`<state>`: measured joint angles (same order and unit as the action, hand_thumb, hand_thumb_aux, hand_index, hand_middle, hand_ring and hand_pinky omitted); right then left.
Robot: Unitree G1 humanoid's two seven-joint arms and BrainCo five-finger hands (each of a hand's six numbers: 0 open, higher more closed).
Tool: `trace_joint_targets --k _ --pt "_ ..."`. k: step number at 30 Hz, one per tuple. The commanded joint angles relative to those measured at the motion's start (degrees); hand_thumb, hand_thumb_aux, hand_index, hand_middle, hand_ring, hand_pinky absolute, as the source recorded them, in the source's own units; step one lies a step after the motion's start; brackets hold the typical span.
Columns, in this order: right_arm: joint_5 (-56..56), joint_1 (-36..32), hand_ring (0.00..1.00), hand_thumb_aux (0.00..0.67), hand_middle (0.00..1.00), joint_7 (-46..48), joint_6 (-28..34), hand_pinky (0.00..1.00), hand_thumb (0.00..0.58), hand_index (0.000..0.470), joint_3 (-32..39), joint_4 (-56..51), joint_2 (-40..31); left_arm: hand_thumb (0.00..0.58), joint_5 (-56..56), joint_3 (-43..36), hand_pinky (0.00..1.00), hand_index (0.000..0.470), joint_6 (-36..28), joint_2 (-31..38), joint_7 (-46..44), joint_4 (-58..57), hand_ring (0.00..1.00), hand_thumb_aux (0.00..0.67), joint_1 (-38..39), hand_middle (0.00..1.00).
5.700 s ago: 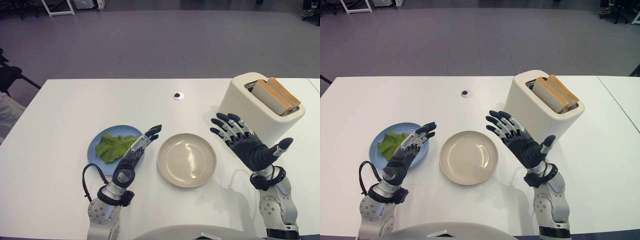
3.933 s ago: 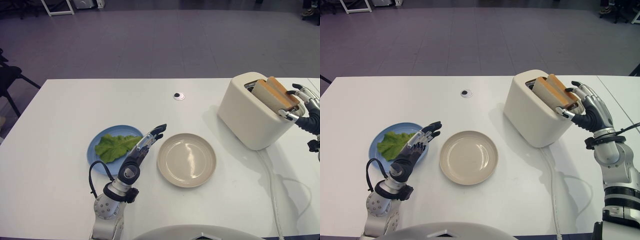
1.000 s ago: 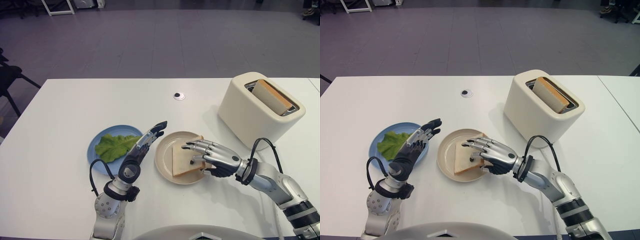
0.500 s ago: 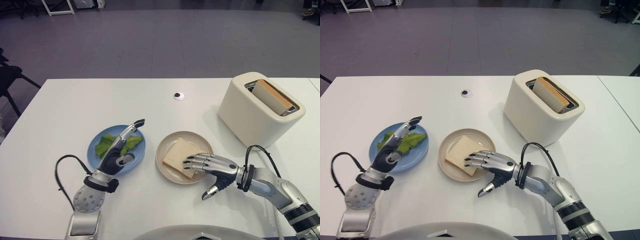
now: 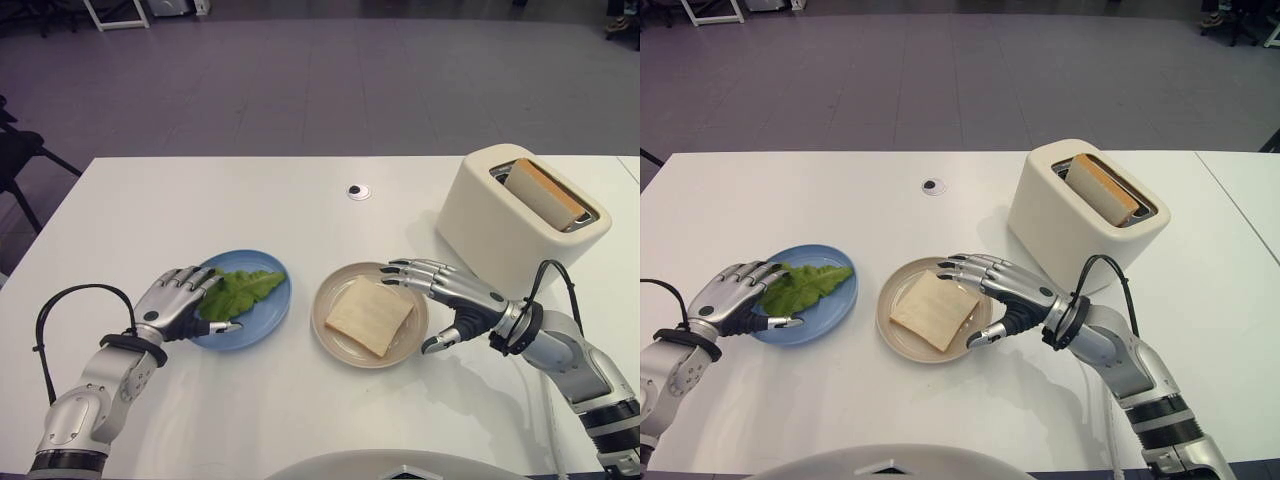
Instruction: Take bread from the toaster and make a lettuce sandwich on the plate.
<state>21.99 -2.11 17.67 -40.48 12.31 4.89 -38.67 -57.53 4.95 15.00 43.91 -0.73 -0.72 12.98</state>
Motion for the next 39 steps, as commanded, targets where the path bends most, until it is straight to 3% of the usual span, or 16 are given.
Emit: trace_joint_targets --k 1,4,5,6,7,8,9,10,11,20,24,28,32,35,39 --pt "-1.5 1.0 0.0 0.0 0.0 1.0 0.8 0.0 0.0 0.0 -1.0 1.5 0.2 0.0 -2.9 -5.0 0.0 0.0 -0.2 1.8 0.3 -2.7 0.0 0.0 -2.7 0.0" --pt "-1.6 1.6 0.0 0.0 0.0 1.2 1.1 0.0 0.0 0.0 -1.1 2.2 0.5 0.005 -2.9 -7.3 0.0 0.002 -0.7 2.5 0.8 -6.7 0.0 0.003 -5.1 0.0" --pt "-1.6 1.7 0.0 0.0 0.0 1.3 1.2 0.0 0.0 0.0 -1.1 2.3 0.6 0.328 -2.2 -7.7 0.0 0.16 -0.7 2.6 0.7 -7.6 0.0 0.229 -5.6 0.0" --pt "-1.6 1.8 0.0 0.0 0.0 1.4 1.2 0.0 0.0 0.0 -1.1 2.3 0.7 0.506 -1.7 -8.0 0.0 0.302 -0.7 2.9 0.9 -7.8 0.0 0.431 -5.5 0.0" --pt "-1.6 1.8 0.0 0.0 0.0 1.4 1.2 0.0 0.0 0.0 -1.1 2.3 0.7 0.526 -1.3 -8.2 0.0 0.326 -0.7 3.1 1.1 -7.7 0.0 0.465 -5.4 0.0" --pt "-1.4 1.7 0.0 0.0 0.0 1.4 1.1 0.0 0.0 0.0 -1.0 2.2 0.8 0.568 -1.1 -8.5 0.0 0.404 -0.7 3.3 1.3 -7.5 0.0 0.575 -5.3 0.0" --pt "-1.4 1.7 0.0 0.0 0.0 1.5 1.1 0.0 0.0 0.0 -1.0 2.2 0.8 0.58 -0.5 -8.7 0.0 0.464 -0.3 3.4 1.8 -7.1 0.0 0.662 -5.1 0.0" --pt "-1.3 1.8 0.0 0.0 0.0 1.5 1.1 0.0 0.0 0.0 -1.0 2.2 0.8 0.579 -0.2 -9.0 0.0 0.448 -0.1 3.6 2.4 -6.5 0.0 0.638 -5.0 0.0" --pt "-1.1 1.8 0.0 0.0 0.0 1.6 1.0 0.0 0.0 0.0 -1.0 2.2 0.9 0.58 -0.2 -9.2 0.0 0.47 0.1 3.7 3.1 -6.1 0.0 0.67 -4.9 0.0" --pt "-0.1 1.4 0.0 0.0 0.0 1.6 0.7 0.0 0.0 0.0 -0.7 1.8 1.2 0.58 0.4 -8.3 0.0 0.47 -0.1 5.5 8.4 -2.5 0.0 0.67 -3.9 0.0" --pt "0.4 1.1 0.0 0.0 0.0 1.2 0.8 0.0 0.0 0.0 -0.9 1.3 1.7 0.58 2.5 -3.3 0.0 0.47 -1.1 5.2 10.1 6.3 0.0 0.67 -2.3 0.0" --pt "0.5 0.1 0.0 0.0 0.0 -0.5 1.9 0.0 0.0 0.0 -3.1 -0.9 2.2 0.58 8.5 -0.4 0.0 0.47 -3.8 1.2 4.8 20.7 0.0 0.67 -6.2 0.0" --pt "1.3 -0.4 0.0 0.0 0.0 -3.4 3.8 0.0 0.0 0.0 -5.6 -4.0 3.0 0.58 9.1 -9.5 0.0 0.47 -5.1 -6.6 -2.0 27.2 0.0 0.67 -13.7 0.0" --pt "1.4 -0.8 0.0 0.0 0.0 -5.1 4.2 0.0 0.0 0.0 -6.6 -6.0 3.3 0.58 4.9 -18.7 0.0 0.47 -3.9 -12.3 -3.8 23.0 0.0 0.67 -17.8 0.0" --pt "1.2 -1.3 0.0 0.0 0.0 -5.5 4.1 0.0 0.0 0.0 -6.2 -7.2 3.8 0.58 2.4 -19.8 0.0 0.47 -3.2 -11.4 -3.6 18.5 0.0 0.67 -16.5 0.0"
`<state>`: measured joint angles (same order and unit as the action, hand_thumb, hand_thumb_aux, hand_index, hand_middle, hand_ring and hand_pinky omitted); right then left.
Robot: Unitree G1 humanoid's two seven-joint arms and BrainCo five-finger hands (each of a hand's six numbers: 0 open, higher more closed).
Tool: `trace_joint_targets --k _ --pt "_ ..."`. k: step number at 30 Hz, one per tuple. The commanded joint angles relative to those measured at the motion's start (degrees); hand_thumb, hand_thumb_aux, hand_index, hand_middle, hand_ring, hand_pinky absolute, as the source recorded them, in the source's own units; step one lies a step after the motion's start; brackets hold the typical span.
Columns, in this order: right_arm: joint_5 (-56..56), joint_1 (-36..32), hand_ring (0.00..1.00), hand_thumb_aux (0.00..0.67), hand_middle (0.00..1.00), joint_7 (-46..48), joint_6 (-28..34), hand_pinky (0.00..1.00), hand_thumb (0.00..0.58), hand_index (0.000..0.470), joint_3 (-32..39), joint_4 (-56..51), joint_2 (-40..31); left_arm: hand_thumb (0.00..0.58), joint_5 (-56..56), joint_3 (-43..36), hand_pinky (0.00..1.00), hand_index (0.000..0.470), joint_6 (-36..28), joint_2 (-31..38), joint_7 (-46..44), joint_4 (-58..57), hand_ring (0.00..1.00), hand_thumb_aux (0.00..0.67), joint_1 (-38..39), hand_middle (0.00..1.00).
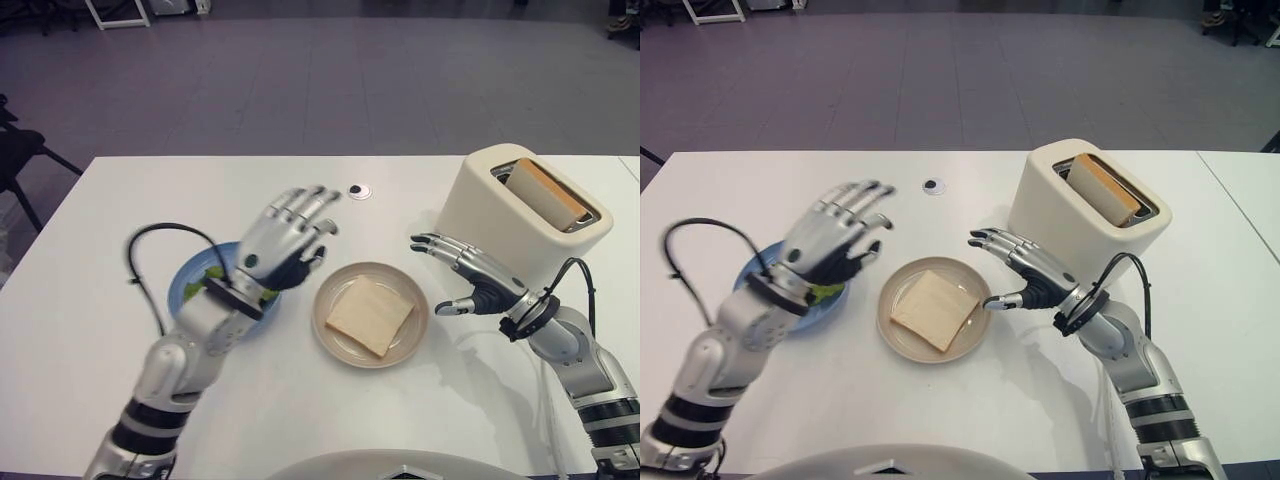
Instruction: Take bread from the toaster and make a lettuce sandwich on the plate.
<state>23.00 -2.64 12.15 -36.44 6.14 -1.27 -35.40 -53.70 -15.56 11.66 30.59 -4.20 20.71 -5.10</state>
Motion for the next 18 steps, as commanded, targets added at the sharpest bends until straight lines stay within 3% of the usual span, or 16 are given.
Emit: trace_joint_targets --k 1,2,3,4,5,10,14,18 --pt "0.1 -1.0 0.0 0.0 0.0 0.1 -0.1 0.0 0.0 0.0 0.3 -1.5 0.6 0.58 -1.2 1.8 0.0 0.47 0.2 2.7 0.0 -3.1 0.0 0.67 2.5 0.0" --pt "0.2 -1.1 0.0 0.0 0.0 0.0 -0.3 0.0 0.0 0.0 0.5 -1.9 0.7 0.58 -0.9 3.2 0.0 0.47 0.2 3.7 0.3 -3.5 0.0 0.67 3.5 0.0" --pt "0.3 -0.6 0.0 0.0 0.0 0.0 -0.3 0.0 0.0 0.0 0.4 -1.7 0.8 0.493 -0.1 4.9 0.0 0.288 0.4 5.0 0.4 -3.8 0.0 0.41 4.4 0.0" --pt "0.3 -0.2 0.0 0.0 0.0 -0.1 -0.2 0.0 0.0 0.0 0.2 -1.4 0.7 0.027 0.7 6.8 0.0 0.011 0.6 6.4 0.4 -4.1 0.0 0.016 5.4 0.0" --pt "0.3 0.1 0.0 0.0 0.0 -0.1 -0.2 0.0 0.0 0.0 0.1 -1.2 0.7 0.0 1.4 8.4 0.0 0.0 0.8 7.7 0.4 -4.5 0.0 0.0 6.4 0.0" --pt "-0.1 0.2 0.0 0.0 0.0 0.2 -0.3 0.0 0.0 0.0 -0.1 -1.3 0.4 0.0 5.5 14.8 0.0 0.0 2.4 12.1 0.2 -6.3 0.0 0.0 12.7 0.0" --pt "-0.3 0.2 0.0 0.0 0.0 0.4 -0.5 0.0 0.0 0.0 -0.2 -1.2 0.1 0.0 8.0 15.7 0.0 0.0 4.4 14.1 0.9 -15.4 0.0 0.0 15.3 0.0" --pt "-0.3 0.1 0.0 0.0 0.0 0.7 -0.7 0.0 0.0 0.0 0.1 -1.2 0.1 0.083 7.3 15.0 0.0 0.035 5.7 15.4 3.1 -22.0 0.0 0.05 14.3 0.0"
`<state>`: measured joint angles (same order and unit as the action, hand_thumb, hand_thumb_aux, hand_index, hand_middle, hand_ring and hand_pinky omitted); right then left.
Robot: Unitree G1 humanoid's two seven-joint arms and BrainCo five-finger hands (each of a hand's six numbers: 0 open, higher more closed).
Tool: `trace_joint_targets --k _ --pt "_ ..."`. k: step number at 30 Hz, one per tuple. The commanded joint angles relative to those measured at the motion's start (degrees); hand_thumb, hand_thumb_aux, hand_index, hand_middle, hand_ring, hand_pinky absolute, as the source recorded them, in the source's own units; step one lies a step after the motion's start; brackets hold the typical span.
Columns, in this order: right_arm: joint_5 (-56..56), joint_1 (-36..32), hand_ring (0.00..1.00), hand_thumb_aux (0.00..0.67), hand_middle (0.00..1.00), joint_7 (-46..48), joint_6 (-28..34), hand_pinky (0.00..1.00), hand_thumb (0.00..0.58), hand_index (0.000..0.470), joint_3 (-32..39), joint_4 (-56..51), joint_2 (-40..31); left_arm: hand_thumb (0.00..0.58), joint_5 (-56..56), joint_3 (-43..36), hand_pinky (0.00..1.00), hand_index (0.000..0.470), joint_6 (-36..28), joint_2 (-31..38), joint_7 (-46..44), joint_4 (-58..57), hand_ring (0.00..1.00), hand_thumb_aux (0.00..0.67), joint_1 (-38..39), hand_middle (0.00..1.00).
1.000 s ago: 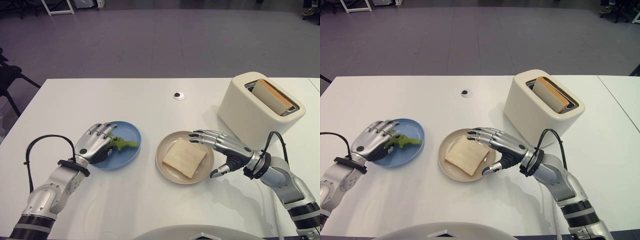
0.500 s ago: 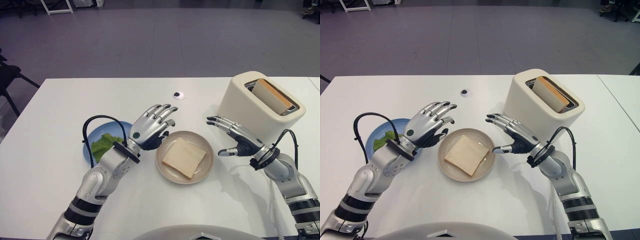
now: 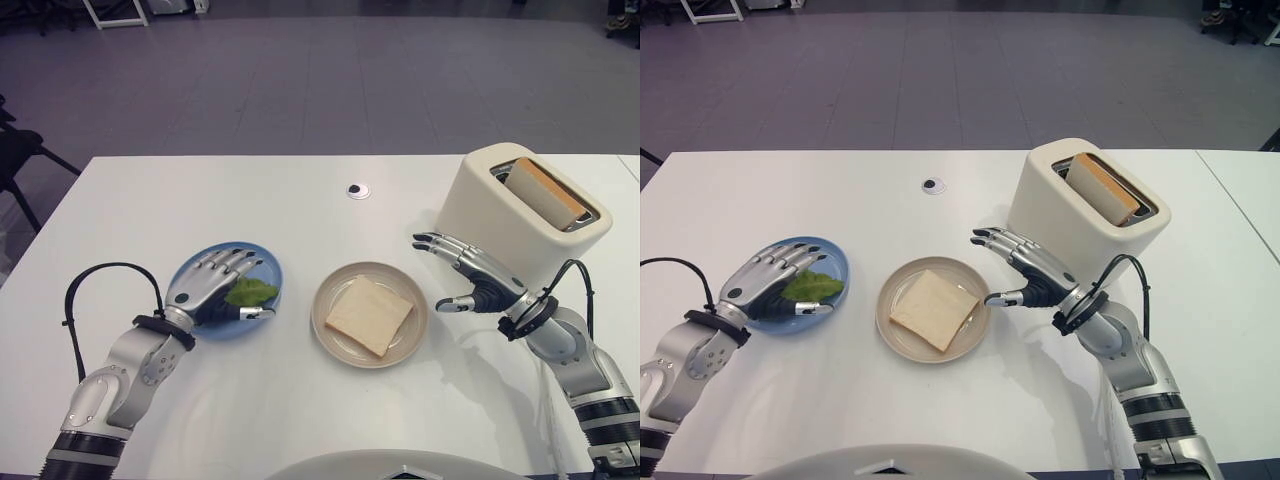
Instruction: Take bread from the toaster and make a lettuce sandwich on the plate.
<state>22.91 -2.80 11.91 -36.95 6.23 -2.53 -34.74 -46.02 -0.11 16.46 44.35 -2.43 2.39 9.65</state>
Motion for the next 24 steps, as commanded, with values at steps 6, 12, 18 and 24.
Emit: trace_joint_targets --k 6,12,18,24 --pt "-0.1 0.3 0.0 0.0 0.0 1.3 -0.3 0.0 0.0 0.0 0.2 -0.1 -0.3 0.096 0.2 0.2 0.0 0.041 1.2 3.5 3.2 -8.6 0.0 0.058 -1.7 0.0" --pt "-0.2 0.4 0.0 0.0 0.0 1.5 -0.3 0.0 0.0 0.0 0.2 -0.2 -0.3 0.291 0.4 -0.4 0.0 0.138 1.0 3.7 3.7 -8.9 0.0 0.197 -1.8 0.0" --pt "-0.4 1.2 0.0 0.0 0.0 1.7 -0.1 0.0 0.0 0.0 -0.3 1.1 -0.5 0.48 -0.8 -2.5 0.0 0.275 0.9 4.0 2.7 -9.4 0.0 0.391 -2.1 0.0" --pt "-0.4 1.0 0.0 0.0 0.0 1.8 0.0 0.0 0.0 0.0 -0.4 1.1 -0.5 0.485 -0.4 -4.0 0.0 0.28 0.7 3.7 2.7 -10.4 0.0 0.399 -2.7 0.0"
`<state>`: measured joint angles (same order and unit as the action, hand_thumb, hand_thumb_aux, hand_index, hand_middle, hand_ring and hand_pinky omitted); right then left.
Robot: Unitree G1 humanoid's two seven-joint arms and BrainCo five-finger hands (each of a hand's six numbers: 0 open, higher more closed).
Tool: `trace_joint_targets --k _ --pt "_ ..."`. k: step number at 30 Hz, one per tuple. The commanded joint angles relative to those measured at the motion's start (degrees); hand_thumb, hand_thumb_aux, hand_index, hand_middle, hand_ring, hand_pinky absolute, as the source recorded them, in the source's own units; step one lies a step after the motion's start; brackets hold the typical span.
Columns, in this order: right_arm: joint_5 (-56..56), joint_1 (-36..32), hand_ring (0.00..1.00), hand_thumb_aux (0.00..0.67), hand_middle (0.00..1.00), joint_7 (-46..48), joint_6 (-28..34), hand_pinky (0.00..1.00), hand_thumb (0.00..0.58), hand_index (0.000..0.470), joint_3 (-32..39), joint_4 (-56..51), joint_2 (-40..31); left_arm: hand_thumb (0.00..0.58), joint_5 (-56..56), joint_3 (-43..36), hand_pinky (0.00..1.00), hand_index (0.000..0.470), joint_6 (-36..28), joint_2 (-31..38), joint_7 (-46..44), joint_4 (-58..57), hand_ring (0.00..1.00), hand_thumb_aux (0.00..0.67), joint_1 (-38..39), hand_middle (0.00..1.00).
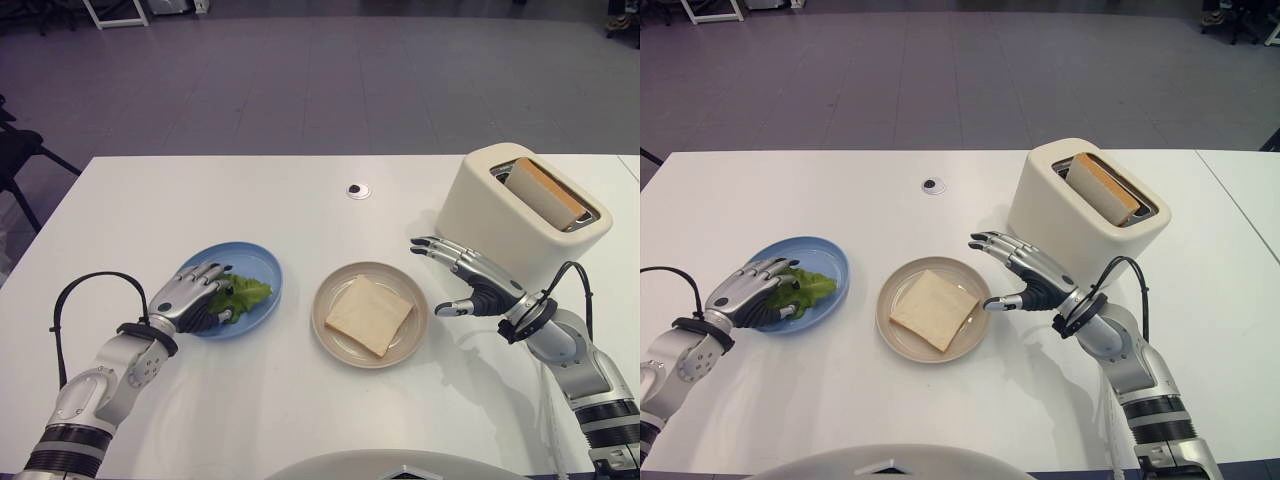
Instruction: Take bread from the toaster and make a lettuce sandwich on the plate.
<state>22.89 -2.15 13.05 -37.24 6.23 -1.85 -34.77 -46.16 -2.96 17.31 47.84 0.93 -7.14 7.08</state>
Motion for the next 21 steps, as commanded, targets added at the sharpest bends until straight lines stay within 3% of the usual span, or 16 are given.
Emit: trace_joint_targets --k 1,3,5,6,21 --pt "-0.4 0.4 0.0 0.0 0.0 0.6 0.3 0.0 0.0 0.0 -0.4 0.4 -0.5 0.485 -0.1 -1.3 0.0 0.28 -0.1 0.3 -0.7 -1.2 0.0 0.399 -0.3 0.0" --pt "-0.4 0.4 0.0 0.0 0.0 0.7 0.3 0.0 0.0 0.0 -0.3 0.5 -0.5 0.514 0.2 -1.6 0.0 0.311 -0.1 0.3 -0.6 -1.6 0.0 0.444 -0.4 0.0" --pt "-0.5 0.4 0.0 0.0 0.0 0.8 0.3 0.0 0.0 0.0 -0.3 0.5 -0.5 0.566 0.4 -1.8 0.0 0.398 0.2 0.4 -0.4 -1.9 0.0 0.568 -0.5 0.0" --pt "-0.5 0.4 0.0 0.0 0.0 0.8 0.3 0.0 0.0 0.0 -0.3 0.5 -0.5 0.58 0.6 -1.8 0.0 0.47 0.5 0.4 -0.2 -2.1 0.0 0.67 -0.6 0.0" --pt "0.1 0.1 0.0 0.0 0.0 0.9 0.6 0.0 0.0 0.0 0.0 0.5 -0.3 0.58 2.1 -0.4 0.0 0.47 2.2 1.0 2.5 0.0 0.0 0.67 -0.6 0.0"
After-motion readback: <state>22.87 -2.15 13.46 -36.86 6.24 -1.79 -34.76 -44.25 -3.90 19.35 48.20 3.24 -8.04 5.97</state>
